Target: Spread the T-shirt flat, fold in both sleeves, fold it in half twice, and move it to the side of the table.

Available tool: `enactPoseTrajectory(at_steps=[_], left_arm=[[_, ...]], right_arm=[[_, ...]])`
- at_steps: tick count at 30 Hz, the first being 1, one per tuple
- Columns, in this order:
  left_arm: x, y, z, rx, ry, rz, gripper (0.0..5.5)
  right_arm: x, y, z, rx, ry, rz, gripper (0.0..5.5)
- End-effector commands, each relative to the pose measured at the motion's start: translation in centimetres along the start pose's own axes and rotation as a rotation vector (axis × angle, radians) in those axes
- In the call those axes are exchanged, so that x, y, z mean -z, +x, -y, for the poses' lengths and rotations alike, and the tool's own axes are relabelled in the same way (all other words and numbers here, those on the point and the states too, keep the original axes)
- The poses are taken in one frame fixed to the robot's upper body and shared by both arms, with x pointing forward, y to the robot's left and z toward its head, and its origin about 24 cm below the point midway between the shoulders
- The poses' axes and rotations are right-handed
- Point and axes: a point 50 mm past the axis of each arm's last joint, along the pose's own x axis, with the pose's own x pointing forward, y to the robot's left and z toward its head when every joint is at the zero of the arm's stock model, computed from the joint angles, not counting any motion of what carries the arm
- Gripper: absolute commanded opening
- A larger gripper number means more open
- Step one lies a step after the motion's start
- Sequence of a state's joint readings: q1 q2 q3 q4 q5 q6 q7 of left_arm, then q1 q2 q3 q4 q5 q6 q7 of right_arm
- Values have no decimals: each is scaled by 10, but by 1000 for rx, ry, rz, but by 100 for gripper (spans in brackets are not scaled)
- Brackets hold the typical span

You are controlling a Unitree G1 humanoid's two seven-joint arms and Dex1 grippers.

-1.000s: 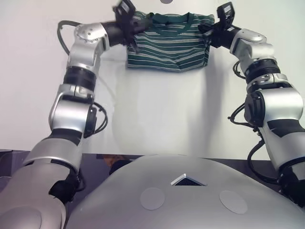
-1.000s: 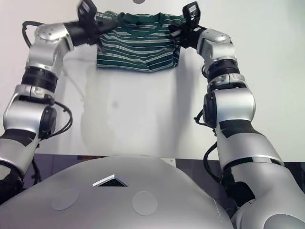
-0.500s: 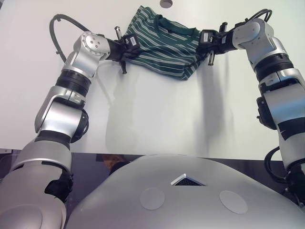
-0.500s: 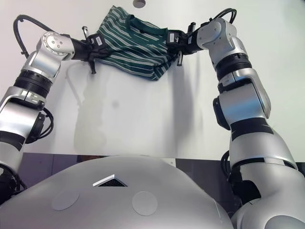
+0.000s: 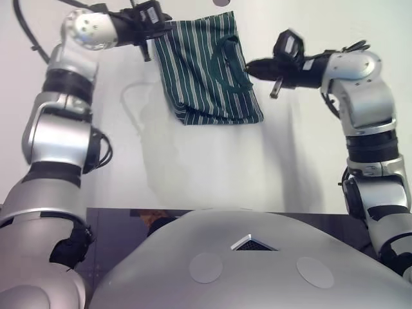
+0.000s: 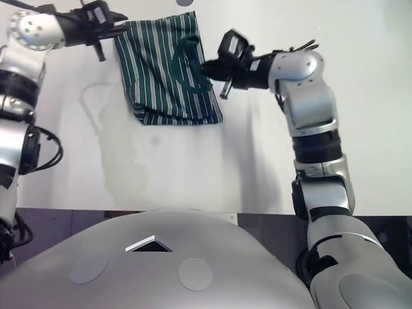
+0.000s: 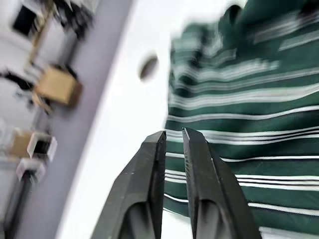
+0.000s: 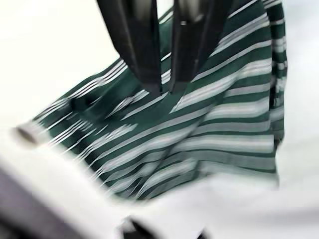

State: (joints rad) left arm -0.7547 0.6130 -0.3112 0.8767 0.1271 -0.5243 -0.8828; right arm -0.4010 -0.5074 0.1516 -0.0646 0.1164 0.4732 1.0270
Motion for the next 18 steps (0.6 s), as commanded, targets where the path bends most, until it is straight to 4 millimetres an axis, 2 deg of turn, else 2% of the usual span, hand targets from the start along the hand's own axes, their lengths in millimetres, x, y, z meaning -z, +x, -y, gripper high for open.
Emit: enactPoseTrajectory(at_steps=[1,4,6,9,11,15,18], left_arm=[[6,-47,56,211,140,2,141],[6,-56,96,261,154,-8,169],[0,-51,117,277,168,15,169],[-7,-44,139,296,186,42,169],[-10,-36,147,271,165,50,169],[-14,-25,152,249,153,51,169],[-10,-27,160,263,132,20,169]], right_arm=[[31,-38,2,45,-279,-158,117],[63,-51,-18,-63,-364,-228,148],[76,-49,-32,-134,-429,-239,148],[91,-39,-47,-201,-516,-226,148],[94,-25,-54,-199,-568,-178,148],[93,-4,-55,-154,-612,-120,148],[95,10,-61,-190,-663,-107,148]])
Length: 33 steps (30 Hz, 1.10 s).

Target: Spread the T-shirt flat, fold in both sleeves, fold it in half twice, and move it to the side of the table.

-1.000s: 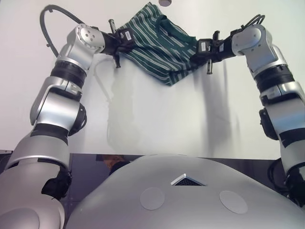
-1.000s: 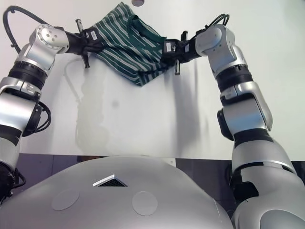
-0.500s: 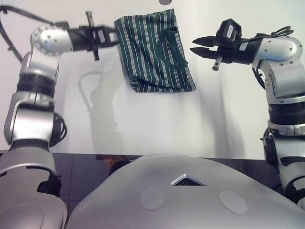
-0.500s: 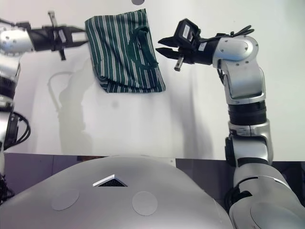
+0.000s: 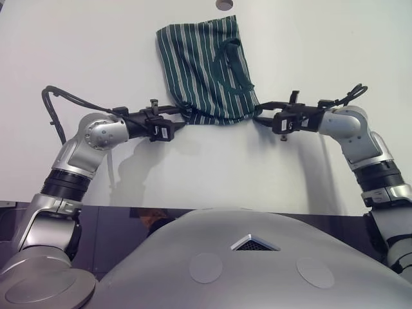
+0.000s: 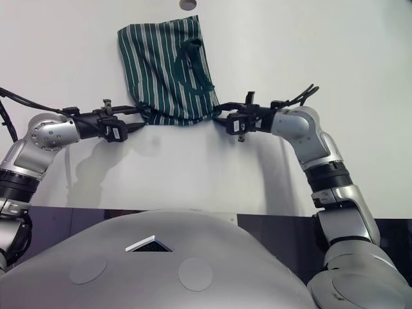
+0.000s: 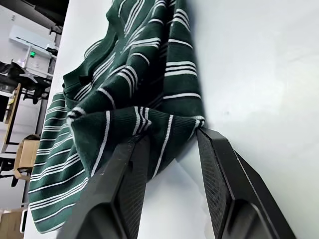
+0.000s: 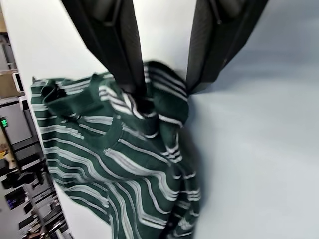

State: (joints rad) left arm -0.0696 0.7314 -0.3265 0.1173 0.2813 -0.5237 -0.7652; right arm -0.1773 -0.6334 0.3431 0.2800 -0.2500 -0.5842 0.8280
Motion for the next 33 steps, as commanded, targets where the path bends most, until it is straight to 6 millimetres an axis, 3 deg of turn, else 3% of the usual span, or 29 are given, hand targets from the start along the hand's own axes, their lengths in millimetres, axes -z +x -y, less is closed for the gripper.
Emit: enactPoseTrajectory(at_steps=[1,7,10,18,21,26,29,33], left_arm=[[6,0,20,67,-50,-61,151],[13,-3,23,89,-254,-67,42],[10,-8,23,150,-398,-31,0],[-20,-39,8,326,-833,186,0],[-20,-42,-2,308,-878,208,0],[-20,-48,-40,181,-877,280,0],[-15,-42,-54,69,-865,285,0],[-1,-32,-71,-77,-881,237,0]], right_arm=[[3,21,-9,-85,-47,-12,153],[5,35,-3,-85,52,-11,33],[-7,31,-6,-161,176,33,13],[-48,-13,1,-345,528,134,13],[-54,-17,13,-300,611,166,13],[-61,-25,51,-184,767,280,13],[-52,-25,71,-102,819,278,13],[-31,-1,109,69,857,232,13]])
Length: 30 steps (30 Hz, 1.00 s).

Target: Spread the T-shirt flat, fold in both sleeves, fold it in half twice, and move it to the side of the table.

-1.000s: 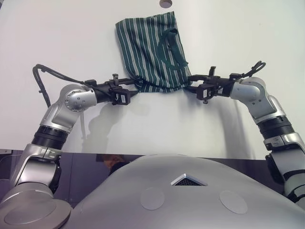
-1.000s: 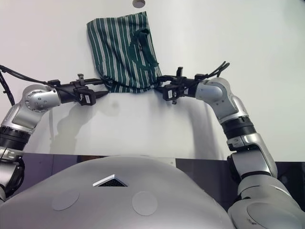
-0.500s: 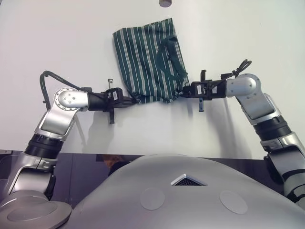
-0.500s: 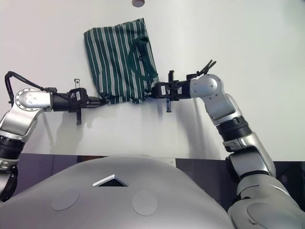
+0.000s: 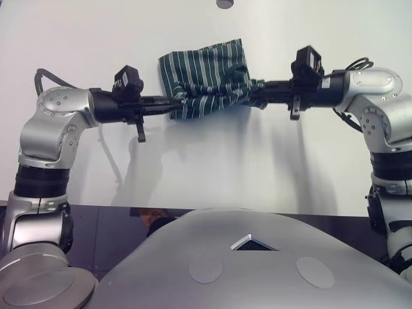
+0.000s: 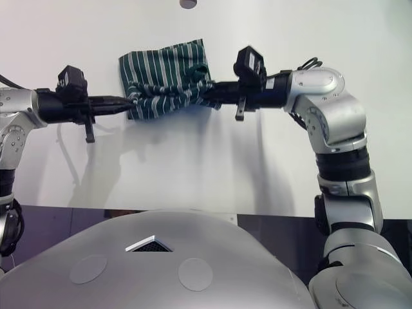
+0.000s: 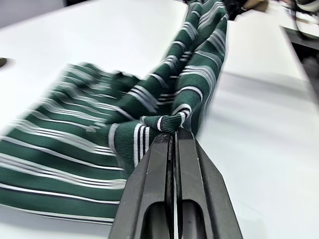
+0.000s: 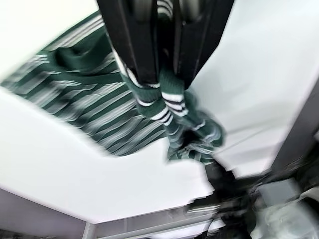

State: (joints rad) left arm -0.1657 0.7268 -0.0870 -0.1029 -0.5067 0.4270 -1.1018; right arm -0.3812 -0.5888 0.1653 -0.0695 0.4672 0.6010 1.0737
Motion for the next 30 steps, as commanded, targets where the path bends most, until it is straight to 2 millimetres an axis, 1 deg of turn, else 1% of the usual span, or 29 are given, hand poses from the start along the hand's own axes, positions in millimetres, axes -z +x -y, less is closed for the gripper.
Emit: enactPoseTrajectory(at_steps=[1,3,4,6,8,10,12,13,14,16,18,20,22,23,24,25,26,27,28,30], left_arm=[[-6,2,-21,-129,28,11,0],[-8,5,-32,-191,33,20,0],[-9,6,-38,-223,33,19,0],[-10,12,-50,-296,30,11,0],[-10,15,-65,-404,27,-11,0],[-3,17,-79,-510,30,-63,0],[7,20,-85,-557,26,-112,0],[12,22,-87,-580,24,-135,23],[17,23,-88,-601,37,-166,45],[22,27,-90,-640,75,-189,45],[19,30,-94,-692,86,-138,45],[8,36,-97,-743,101,-41,45],[2,39,-100,-783,108,7,45],[0,37,-103,-810,115,14,47],[-2,33,-107,-858,133,19,47],[-7,27,-112,-913,153,31,47],[-13,21,-116,-969,167,58,47],[-18,18,-119,-1009,175,86,47],[-23,15,-121,-1037,181,118,47],[-28,13,-120,-1052,182,165,47]], right_arm=[[-11,23,40,135,-24,8,13],[-6,45,57,170,-38,-35,13],[-4,54,63,181,-41,-52,13],[0,68,71,214,-61,-85,13],[3,80,76,256,-117,-138,13],[5,89,81,326,-187,-187,62],[6,96,82,371,-221,-200,106],[5,98,83,389,-217,-190,124],[3,99,85,427,-186,-158,128],[-2,94,91,511,-71,-60,128],[-6,84,98,588,48,45,128],[-9,79,100,604,76,104,128],[-11,88,93,511,23,118,128],[-12,97,85,438,4,122,108],[-12,110,76,363,-15,114,83],[-10,123,68,303,-10,102,70],[-5,134,60,265,12,83,48],[0,141,55,253,39,65,29],[10,146,51,255,66,36,13],[38,146,45,276,173,-2,5]])
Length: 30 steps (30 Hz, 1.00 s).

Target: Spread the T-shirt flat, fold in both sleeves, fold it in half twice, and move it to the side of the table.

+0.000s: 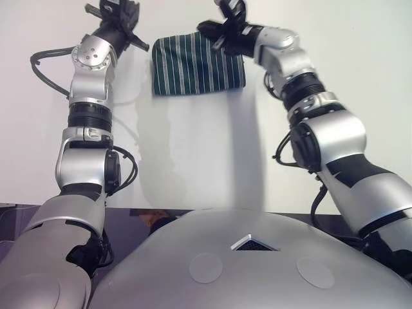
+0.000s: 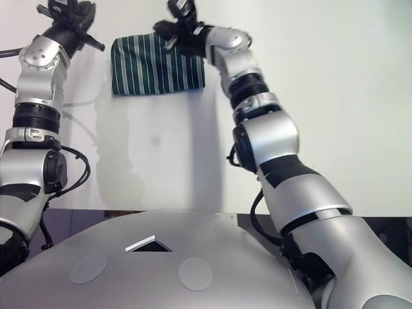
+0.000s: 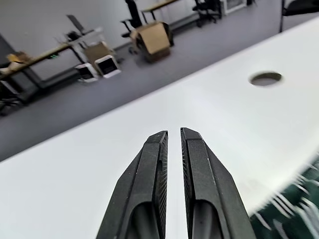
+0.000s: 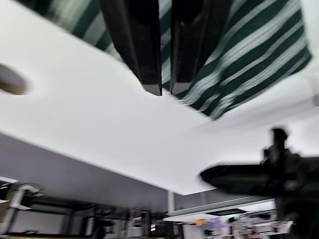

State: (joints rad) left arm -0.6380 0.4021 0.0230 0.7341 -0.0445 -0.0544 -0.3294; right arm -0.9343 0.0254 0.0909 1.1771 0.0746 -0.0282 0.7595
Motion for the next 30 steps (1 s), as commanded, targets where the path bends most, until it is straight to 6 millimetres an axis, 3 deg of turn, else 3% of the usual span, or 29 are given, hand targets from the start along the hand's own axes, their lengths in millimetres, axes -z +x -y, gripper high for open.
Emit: enactPoseTrajectory(at_steps=[1,3,5,8,10,12,14,16,18,21,24,27,28,30], left_arm=[[-13,0,-7,-49,-11,74,47],[-9,-6,-3,-41,-18,83,47],[-4,-18,3,-21,-27,91,47],[-2,-37,8,-18,-29,101,47],[-3,-43,4,-74,-47,110,47],[-1,-45,4,-133,-76,118,47],[3,-51,12,-171,-100,120,47],[10,-55,25,-191,-133,111,47],[20,-61,34,-207,-157,87,47],[29,-63,41,-231,-200,46,47],[33,-62,45,-279,-316,-2,47],[35,-64,55,-284,-347,-19,47],[35,-65,60,-284,-351,-19,47],[36,-66,70,-281,-386,-26,47]], right_arm=[[53,-10,-5,53,164,-118,5],[87,-23,-6,138,259,-213,5],[130,-53,2,355,347,-349,5],[181,-130,25,733,494,-444,5],[206,-208,40,1076,641,-441,5],[233,-297,30,1448,800,-461,5],[246,-345,13,1629,868,-514,5],[255,-364,-3,1710,901,-564,5],[247,-358,5,1741,841,-540,5],[194,-336,53,1721,537,-363,5],[101,-305,93,1642,67,-84,5],[22,-251,88,1428,-286,154,5],[4,-227,78,1334,-348,223,5],[-13,-187,55,1193,-363,310,5]])
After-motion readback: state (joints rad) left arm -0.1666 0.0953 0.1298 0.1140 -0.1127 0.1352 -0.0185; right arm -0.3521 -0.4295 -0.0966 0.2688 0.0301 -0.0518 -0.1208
